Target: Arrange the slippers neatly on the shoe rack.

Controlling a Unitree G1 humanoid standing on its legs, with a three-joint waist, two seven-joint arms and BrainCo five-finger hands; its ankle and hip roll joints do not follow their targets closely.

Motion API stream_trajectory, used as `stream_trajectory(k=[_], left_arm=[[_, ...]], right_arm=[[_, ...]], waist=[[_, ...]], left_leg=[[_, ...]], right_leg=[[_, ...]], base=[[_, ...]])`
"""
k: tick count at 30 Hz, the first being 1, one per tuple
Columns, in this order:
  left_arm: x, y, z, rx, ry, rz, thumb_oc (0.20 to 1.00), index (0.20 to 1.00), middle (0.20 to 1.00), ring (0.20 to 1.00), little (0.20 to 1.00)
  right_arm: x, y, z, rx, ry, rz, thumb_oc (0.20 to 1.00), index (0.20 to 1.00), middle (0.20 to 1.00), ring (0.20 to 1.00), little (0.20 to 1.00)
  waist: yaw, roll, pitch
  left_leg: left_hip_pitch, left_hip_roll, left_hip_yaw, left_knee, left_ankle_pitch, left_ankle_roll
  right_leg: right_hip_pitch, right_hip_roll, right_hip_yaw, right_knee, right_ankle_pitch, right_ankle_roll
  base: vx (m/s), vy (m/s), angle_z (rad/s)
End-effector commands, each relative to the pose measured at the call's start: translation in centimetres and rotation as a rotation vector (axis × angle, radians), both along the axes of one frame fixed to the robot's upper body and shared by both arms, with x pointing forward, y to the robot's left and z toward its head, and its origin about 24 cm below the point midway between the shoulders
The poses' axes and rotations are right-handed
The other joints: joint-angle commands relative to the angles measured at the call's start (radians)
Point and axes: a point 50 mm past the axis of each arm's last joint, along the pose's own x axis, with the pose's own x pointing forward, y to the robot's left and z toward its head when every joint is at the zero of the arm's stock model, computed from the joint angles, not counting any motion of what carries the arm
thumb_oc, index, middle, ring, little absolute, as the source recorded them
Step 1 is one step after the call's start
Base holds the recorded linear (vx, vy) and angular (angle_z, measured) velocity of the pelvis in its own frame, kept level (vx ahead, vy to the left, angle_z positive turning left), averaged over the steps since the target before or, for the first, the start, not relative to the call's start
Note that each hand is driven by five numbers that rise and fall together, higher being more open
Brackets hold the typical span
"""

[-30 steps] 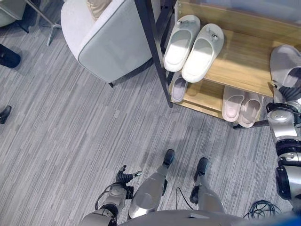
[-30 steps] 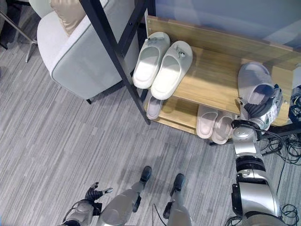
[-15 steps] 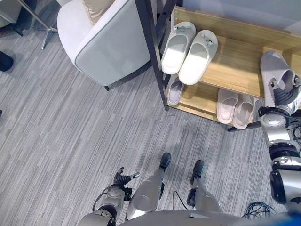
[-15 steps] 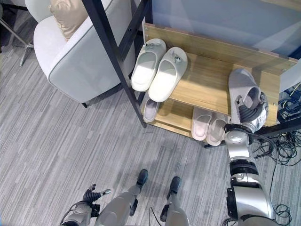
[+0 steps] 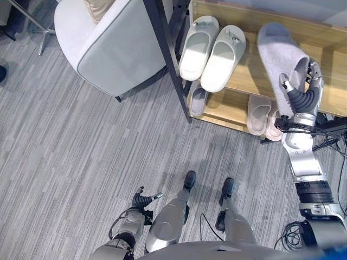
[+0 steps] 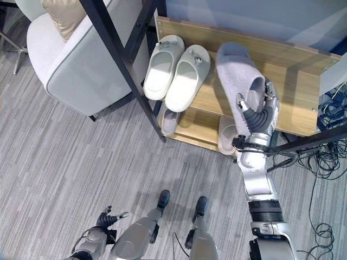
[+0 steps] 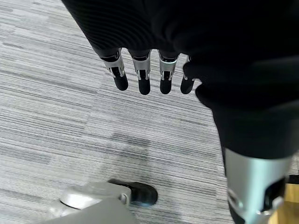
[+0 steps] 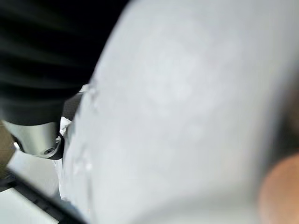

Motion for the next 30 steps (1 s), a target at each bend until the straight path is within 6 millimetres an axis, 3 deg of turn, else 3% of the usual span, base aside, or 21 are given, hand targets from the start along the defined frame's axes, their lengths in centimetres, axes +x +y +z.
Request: stream_trajectory(k=[1,7,13,15,18,25,28,29,30], left_arm=[[-0.5,-0.8,-0.5,-0.018,0.036,0.015,1.000,1.000,1.000,1.000,1.000],[-0.2,1.6,0.1,0.028,0.011,0.072,1.000,1.000,1.000,1.000,1.000],[-0.3,3.2,0.4,0.037,-0.003,0.139,1.000,1.000,1.000,1.000,1.000],[-0.3,4.3,0.7,0.008,-0.038,0.268,1.000,1.000,1.000,1.000,1.000],[0.9,4.7,1.4,-0.018,-0.096,0.320,1.000,1.000,1.000,1.000,1.000],[4.8,4.4,4.0,-0.078,-0.285,0.362,1.000,1.000,1.000,1.000,1.000],[6.3,5.1,5.9,-0.090,-0.407,0.394,1.000,1.000,1.000,1.000,1.000],[6.5,5.7,6.5,-0.087,-0.444,0.414,1.000,1.000,1.000,1.000,1.000],[6.8,6.2,7.1,-0.080,-0.477,0.423,1.000,1.000,1.000,1.000,1.000]], right_arm=[[-1.9,0.3,4.2,-0.188,-0.185,0.059,0.200,0.200,0.200,0.200,0.200],[-3.3,2.3,5.1,-0.437,-0.186,0.173,0.200,0.200,0.200,0.200,0.200],[-3.5,2.6,4.1,-0.485,-0.127,0.213,0.200,0.200,0.200,0.200,0.200],[-3.9,2.5,3.6,-0.446,-0.117,0.221,0.200,0.200,0.200,0.200,0.200],[-3.6,2.5,4.3,-0.432,-0.135,0.232,0.200,0.200,0.200,0.200,0.200],[-3.3,3.5,7.0,-0.450,-0.247,0.274,0.200,0.200,0.200,0.200,0.200],[-3.6,3.6,8.2,-0.492,-0.298,0.283,0.200,0.200,0.200,0.200,0.200],[-3.8,3.6,8.6,-0.496,-0.319,0.292,0.200,0.200,0.200,0.200,0.200],[-3.9,3.6,8.7,-0.495,-0.324,0.297,0.200,0.200,0.200,0.200,0.200]], waist=[[0.007,0.016,-0.016],[-0.003,0.016,-0.012],[-0.029,0.020,0.007],[-0.056,0.031,0.015],[-0.085,0.048,0.030],[-0.115,0.072,0.091],[-0.121,0.083,0.123],[-0.120,0.082,0.138],[-0.120,0.082,0.141]], left_leg=[[0.015,0.029,-0.005,-0.040,-0.062,-0.085],[0.054,0.047,0.011,-0.015,-0.070,-0.074],[0.002,0.042,0.026,0.223,-0.147,-0.061],[-0.098,0.044,0.019,0.450,-0.164,-0.050],[-0.197,0.054,0.014,0.608,-0.185,-0.040],[-0.408,0.064,0.010,0.883,-0.236,-0.022],[-0.554,0.062,0.008,1.026,-0.257,-0.020],[-0.597,0.063,0.007,1.096,-0.301,-0.024],[-0.629,0.064,0.003,1.117,-0.306,-0.021]], right_leg=[[0.205,-0.014,-0.005,0.007,-0.054,0.016],[0.209,-0.017,0.034,0.093,-0.088,0.010],[0.168,-0.019,0.093,0.262,-0.157,-0.002],[0.059,-0.017,0.121,0.495,-0.200,-0.026],[-0.050,-0.016,0.141,0.672,-0.243,-0.050],[-0.258,-0.013,0.173,0.919,-0.296,-0.071],[-0.386,-0.008,0.173,1.042,-0.326,-0.085],[-0.425,-0.003,0.176,1.098,-0.362,-0.080],[-0.454,0.000,0.177,1.121,-0.369,-0.081]], base=[[-0.03,-0.045,-0.03],[-0.05,-0.025,-0.11],[-0.05,-0.017,-0.16],[-0.12,-0.045,-0.17],[-0.08,-0.026,0.05],[-0.05,-0.008,-0.09],[-0.01,-0.018,-0.04],[0.06,-0.008,-0.07],[0.06,-0.011,-0.11]])
